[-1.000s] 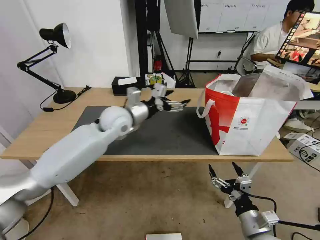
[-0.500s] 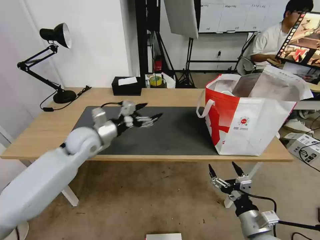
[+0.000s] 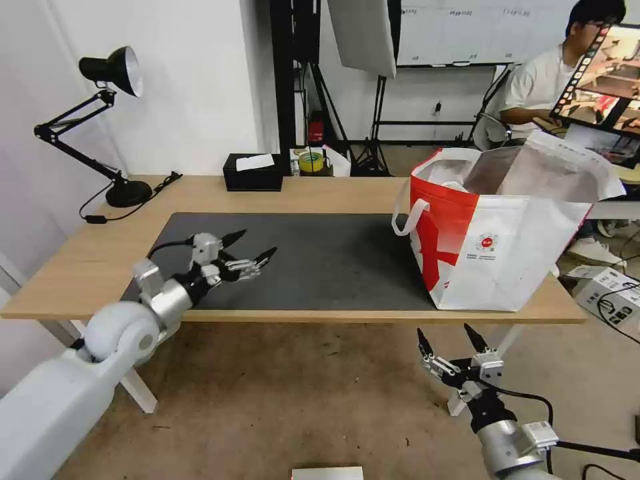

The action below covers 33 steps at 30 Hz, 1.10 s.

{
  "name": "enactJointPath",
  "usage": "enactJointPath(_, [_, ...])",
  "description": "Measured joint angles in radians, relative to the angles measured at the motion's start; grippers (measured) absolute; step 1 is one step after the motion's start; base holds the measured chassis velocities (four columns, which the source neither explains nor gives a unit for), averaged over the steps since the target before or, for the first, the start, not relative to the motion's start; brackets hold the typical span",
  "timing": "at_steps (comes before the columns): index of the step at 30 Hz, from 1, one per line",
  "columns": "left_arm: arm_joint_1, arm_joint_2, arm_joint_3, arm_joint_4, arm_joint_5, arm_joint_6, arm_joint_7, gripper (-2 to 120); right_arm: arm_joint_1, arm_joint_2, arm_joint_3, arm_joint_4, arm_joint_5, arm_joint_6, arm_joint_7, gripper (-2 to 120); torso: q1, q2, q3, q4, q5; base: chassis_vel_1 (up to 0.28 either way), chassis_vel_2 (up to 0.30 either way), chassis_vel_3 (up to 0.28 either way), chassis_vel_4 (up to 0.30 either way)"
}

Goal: Pick up the trash from the table and place it into the takeout bag.

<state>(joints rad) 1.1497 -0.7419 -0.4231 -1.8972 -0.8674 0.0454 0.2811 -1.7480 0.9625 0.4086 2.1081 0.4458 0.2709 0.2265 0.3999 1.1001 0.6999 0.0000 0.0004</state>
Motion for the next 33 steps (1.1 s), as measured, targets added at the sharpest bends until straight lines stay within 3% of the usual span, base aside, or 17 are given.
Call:
enactJointPath(1, [0.11, -0.033, -0.105, -0.01, 0.035, -0.029, 0.001, 100, 0.0, 0.0, 0.0, 0.0, 0.0, 0.0, 0.0, 100, 0.0, 0.0, 0.0, 0.0002, -0.0008, 0.0, 0.0, 0.0, 0.0])
enactJointPath(3, [0.293, -0.121, -0.242, -0.022, 0.097, -0.085, 0.009, 100, 0.0, 0.0, 0.0, 0.0, 0.0, 0.0, 0.0, 100, 0.0, 0.0, 0.0, 0.0, 0.0, 0.0, 0.0, 0.0, 0.0])
enactJointPath(7, [0.358, -0.168, -0.292, -0.028, 0.124, -0.109, 0.013, 100, 0.0, 0.0, 0.0, 0.0, 0.0, 0.0, 0.0, 100, 0.0, 0.0, 0.0, 0.0001, -0.0006, 0.0, 0.0, 0.0, 0.0])
enactJointPath(9, [0.416, -0.226, -0.341, -0.038, 0.151, -0.128, 0.01, 100, 0.0, 0.0, 0.0, 0.0, 0.0, 0.0, 0.0, 100, 0.0, 0.0, 0.0, 0.0, -0.0003, 0.0, 0.0, 0.0, 0.0])
enactJointPath(17, [0.511, -0.332, -0.424, -0.066, 0.209, -0.159, -0.064, 100, 0.0, 0.0, 0.0, 0.0, 0.0, 0.0, 0.0, 100, 0.0, 0.0, 0.0, -0.0001, -0.0002, 0.0, 0.0, 0.0, 0.0])
enactJointPath(33, [0.627, -0.43, -0.462, -0.081, 0.287, -0.222, -0.079, 100, 0.0, 0.0, 0.0, 0.0, 0.0, 0.0, 0.0, 100, 0.0, 0.0, 0.0, 0.0, -0.0004, 0.0, 0.0, 0.0, 0.0])
